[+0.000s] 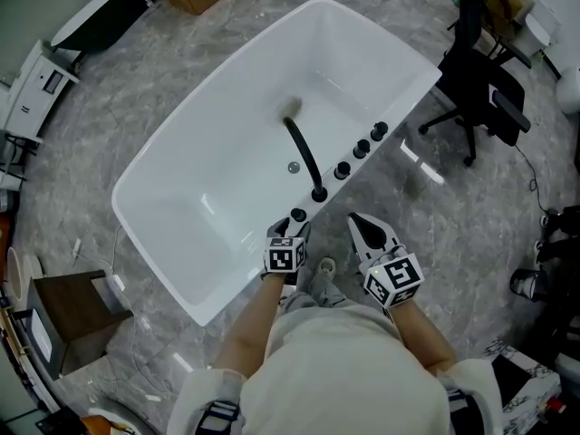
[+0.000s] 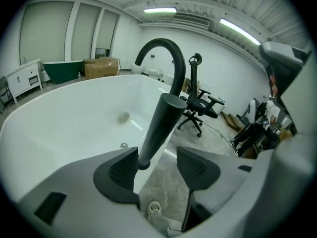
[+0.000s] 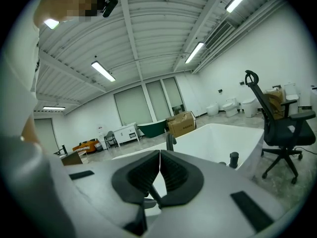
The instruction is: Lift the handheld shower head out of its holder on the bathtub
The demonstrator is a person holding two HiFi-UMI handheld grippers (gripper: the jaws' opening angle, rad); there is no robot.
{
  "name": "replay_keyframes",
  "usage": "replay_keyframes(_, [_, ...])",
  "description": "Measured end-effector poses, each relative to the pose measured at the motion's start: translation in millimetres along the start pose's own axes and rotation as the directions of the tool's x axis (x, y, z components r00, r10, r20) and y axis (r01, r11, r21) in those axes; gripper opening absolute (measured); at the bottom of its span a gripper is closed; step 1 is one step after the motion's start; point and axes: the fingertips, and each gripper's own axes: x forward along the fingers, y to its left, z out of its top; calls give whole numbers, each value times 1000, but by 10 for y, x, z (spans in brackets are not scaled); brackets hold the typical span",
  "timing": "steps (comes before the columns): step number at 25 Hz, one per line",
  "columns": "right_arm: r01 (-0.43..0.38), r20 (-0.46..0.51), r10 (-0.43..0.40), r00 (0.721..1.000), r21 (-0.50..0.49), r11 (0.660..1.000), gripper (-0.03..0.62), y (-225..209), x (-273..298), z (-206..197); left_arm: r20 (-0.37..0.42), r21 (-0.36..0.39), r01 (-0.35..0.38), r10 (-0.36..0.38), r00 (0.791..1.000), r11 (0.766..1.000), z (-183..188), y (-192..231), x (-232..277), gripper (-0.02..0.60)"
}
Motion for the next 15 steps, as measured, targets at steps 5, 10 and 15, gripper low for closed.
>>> replay_keyframes(5, [6, -15, -6, 1000, 11, 1000, 20, -88, -20, -74, -26, 22, -30, 31, 999, 999, -47, 71, 192, 242])
replay_keyframes(10, [21, -36, -20, 999, 20, 1000, 20, -155, -51, -152, -31, 41, -60, 61, 998, 997, -68, 154, 307, 216])
replay_keyframes(15, [33, -56, -32, 998, 32, 999, 20, -223, -97, -258, -20, 61, -84, 85, 996, 995, -26, 159, 389, 170])
